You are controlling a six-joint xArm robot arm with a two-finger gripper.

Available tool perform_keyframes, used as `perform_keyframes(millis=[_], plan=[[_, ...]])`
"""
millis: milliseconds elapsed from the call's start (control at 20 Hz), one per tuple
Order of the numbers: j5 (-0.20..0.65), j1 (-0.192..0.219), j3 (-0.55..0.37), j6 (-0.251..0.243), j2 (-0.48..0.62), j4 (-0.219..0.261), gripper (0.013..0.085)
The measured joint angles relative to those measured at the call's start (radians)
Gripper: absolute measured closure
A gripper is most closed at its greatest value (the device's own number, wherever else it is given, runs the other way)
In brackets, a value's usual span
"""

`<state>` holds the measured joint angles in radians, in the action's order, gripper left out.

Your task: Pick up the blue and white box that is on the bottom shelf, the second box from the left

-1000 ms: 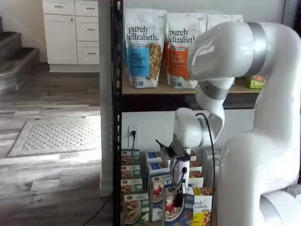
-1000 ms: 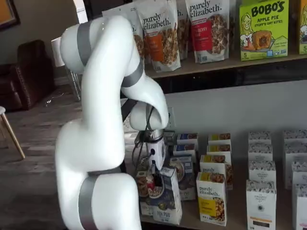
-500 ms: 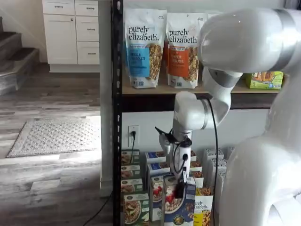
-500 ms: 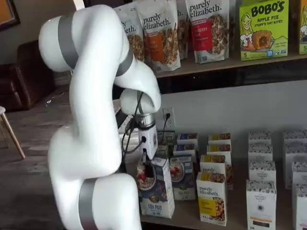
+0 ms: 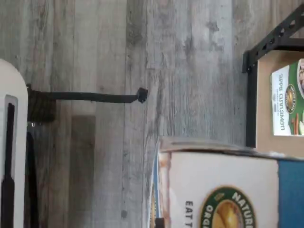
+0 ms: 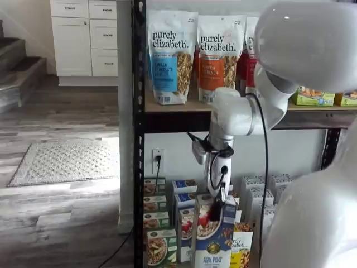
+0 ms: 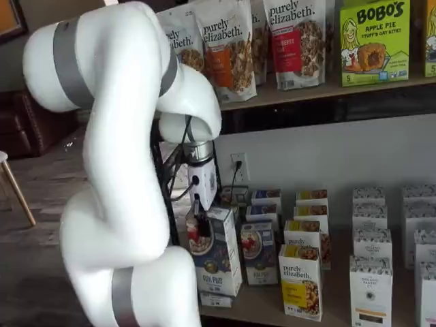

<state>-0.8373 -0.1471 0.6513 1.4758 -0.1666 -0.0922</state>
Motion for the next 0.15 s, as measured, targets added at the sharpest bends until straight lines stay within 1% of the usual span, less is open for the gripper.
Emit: perform_keyframes(millis=[150], plan=[[-0.037,0.001,-0.010,-0.005,-0.046,0.004,0.0490]])
